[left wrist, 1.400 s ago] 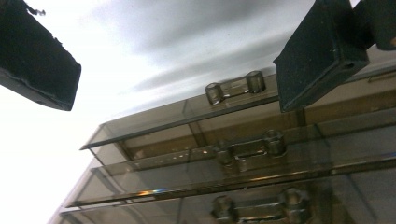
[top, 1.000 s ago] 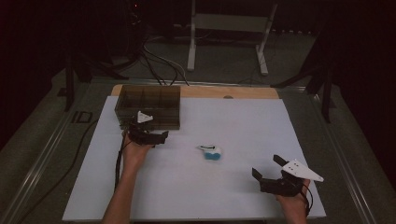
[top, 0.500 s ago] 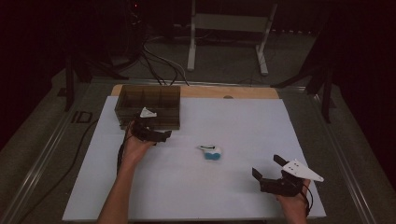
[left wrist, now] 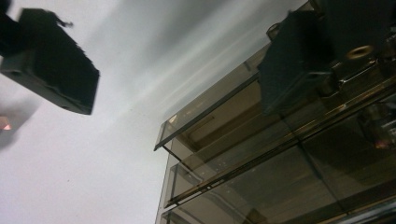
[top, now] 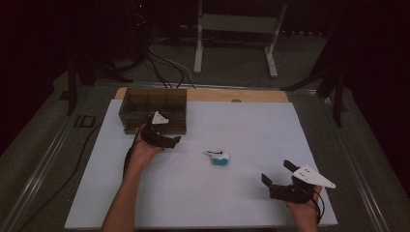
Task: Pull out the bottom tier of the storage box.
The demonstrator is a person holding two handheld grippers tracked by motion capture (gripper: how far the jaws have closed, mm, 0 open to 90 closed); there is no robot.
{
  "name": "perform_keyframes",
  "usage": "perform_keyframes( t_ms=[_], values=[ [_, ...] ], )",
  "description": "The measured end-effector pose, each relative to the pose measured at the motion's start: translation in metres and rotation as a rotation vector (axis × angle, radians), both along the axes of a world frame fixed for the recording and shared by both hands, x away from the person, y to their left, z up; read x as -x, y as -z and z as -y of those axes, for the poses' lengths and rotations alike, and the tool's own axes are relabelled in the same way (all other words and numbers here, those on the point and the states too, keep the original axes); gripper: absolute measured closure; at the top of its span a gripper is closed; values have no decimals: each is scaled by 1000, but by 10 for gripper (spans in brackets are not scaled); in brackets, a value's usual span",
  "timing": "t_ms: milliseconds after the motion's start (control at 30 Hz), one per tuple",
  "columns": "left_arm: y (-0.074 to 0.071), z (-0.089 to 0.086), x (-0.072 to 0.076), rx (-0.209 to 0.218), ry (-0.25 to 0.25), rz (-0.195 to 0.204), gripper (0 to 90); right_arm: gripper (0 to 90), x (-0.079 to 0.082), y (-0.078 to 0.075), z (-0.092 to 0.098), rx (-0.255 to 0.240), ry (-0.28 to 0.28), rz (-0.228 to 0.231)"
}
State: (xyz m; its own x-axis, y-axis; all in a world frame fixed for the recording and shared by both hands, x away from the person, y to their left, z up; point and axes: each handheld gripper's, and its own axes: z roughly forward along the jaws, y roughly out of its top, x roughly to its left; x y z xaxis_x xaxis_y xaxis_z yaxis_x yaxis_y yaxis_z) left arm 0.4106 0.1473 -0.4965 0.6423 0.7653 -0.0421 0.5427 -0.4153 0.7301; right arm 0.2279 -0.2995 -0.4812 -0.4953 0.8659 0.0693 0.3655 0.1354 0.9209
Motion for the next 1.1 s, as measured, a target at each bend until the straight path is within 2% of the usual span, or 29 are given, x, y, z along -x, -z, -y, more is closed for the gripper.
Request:
perform_keyframes(
  t_ms=[167,200,233,267,300,333,433,567,733,833,967,1033,1100],
  values=[
    [2,-1,-3,-69,-15,11,204,13,0,0,-1,4,-2,-1],
    [2,-1,-3,-69,-15,11,210,13,0,0,-1,4,-2,-1],
    [2,-1,-3,-89,-27,30,210,13,0,0,-1,4,-2,0],
    [3,0,-3,-101,-30,40,278,13,0,0,-1,3,-2,-1],
    [4,0,-3,-114,-28,51,281,13,0,0,-1,4,-2,-1],
    [5,1,-3,-130,-31,66,328,13,0,0,-1,6,3,-3],
    [6,5,-2,-168,-28,105,356,13,0,0,-1,2,5,-5],
    [6,8,-1,-186,-16,141,385,13,0,0,0,3,5,-1],
    [12,9,-2,-215,-8,126,384,13,0,0,0,4,5,-1],
    [12,8,-2,-204,-11,119,383,13,0,0,0,4,5,0],
    [10,5,-3,-174,-9,86,379,13,0,0,1,1,7,0],
    [8,2,-2,-164,-3,73,406,13,0,0,1,0,8,0],
    [8,2,-1,-170,8,66,414,13,0,0,1,0,8,-1]
  ],
)
